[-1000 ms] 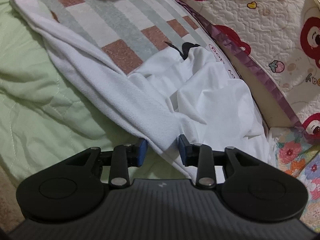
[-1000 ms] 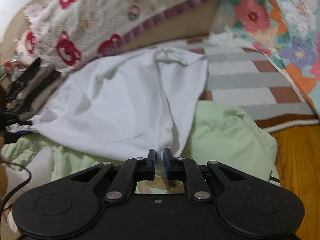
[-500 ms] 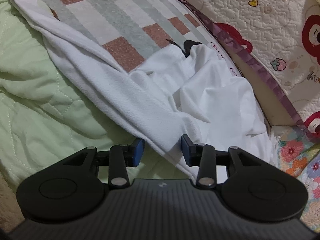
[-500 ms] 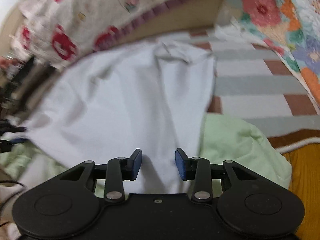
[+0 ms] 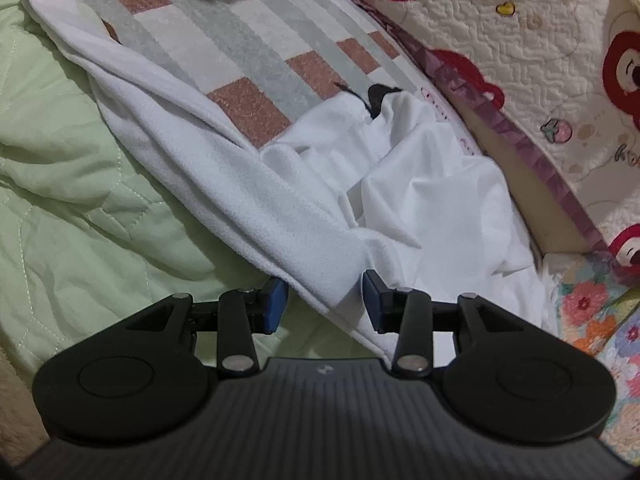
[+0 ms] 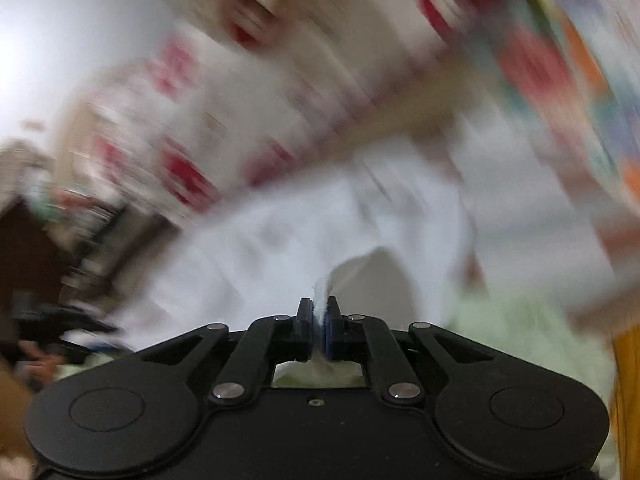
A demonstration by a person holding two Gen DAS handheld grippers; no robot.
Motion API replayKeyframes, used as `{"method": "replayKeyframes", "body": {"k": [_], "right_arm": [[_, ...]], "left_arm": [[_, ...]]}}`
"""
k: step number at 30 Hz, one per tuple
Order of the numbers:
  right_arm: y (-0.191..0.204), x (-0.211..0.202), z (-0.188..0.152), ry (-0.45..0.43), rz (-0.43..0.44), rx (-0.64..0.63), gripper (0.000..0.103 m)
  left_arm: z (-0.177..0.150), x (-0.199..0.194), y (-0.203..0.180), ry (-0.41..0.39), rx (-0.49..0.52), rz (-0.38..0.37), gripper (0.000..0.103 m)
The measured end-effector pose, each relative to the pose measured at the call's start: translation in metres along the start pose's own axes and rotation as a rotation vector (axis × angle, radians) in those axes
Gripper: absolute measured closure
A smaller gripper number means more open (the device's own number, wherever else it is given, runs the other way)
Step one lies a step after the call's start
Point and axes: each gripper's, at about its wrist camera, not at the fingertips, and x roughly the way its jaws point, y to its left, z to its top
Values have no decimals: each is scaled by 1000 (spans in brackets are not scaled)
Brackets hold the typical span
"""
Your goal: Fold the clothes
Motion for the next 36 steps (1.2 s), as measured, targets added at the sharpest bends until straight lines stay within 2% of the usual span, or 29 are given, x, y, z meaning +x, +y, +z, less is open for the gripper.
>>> {"method": "replayKeyframes", "body": {"k": [3,7,11,13,14,15,17,19,21,22,23,26,28,30,32,33,36], "right_arm": [[11,-27,0,-90,55,-18,99],[1,-25,-19,-32,-7,21,99],[-9,-23,-38,27,-70,60,99],[-11,-19,-40,58,-103,55,99],[-11,-16,-39,80,-125,44,99],[-11,-13,-37,100,-152,31,99],[-9,-12,-34,121,-206,28,92],[-7,-14,-35,147,-284,57,92],[-6,-17,-37,172,-354,101,87],[-6,-20,-39,183,-382,149,74],[-7,-24,-41,187,-386,215,60],[-15,-34,-50,180,-288,499,54],[-18,-31,-59,193,-238,645,54],[-15,-23,-61,201,-194,707,54],[-11,-13,-57,208,-173,715,53],[-9,-8,-55,211,-163,726,53],[-21,5,-57,218,-163,861,47]], "left_arm": [[2,-4,7,-15,-47,-22,63],[6,-1,18,-30,-131,-30,57],[11,2,25,-67,-193,-38,57],[14,6,26,-66,-207,-47,63],[14,8,23,-61,-180,-37,74],[14,8,17,-66,-134,-17,93],[11,-2,2,-110,-35,17,93],[5,-16,-13,-166,60,40,94],[-1,-27,-26,-215,138,64,94],[-4,-32,-32,-237,174,75,94],[-6,-35,-36,-251,195,82,94],[-10,-40,-44,-280,240,89,94],[-12,-43,-49,-297,257,84,94],[-15,-52,-55,-330,277,70,94],[-19,-63,-61,-363,302,60,94],[-20,-63,-61,-358,309,71,94],[-26,-63,-61,-340,331,105,94]]}}
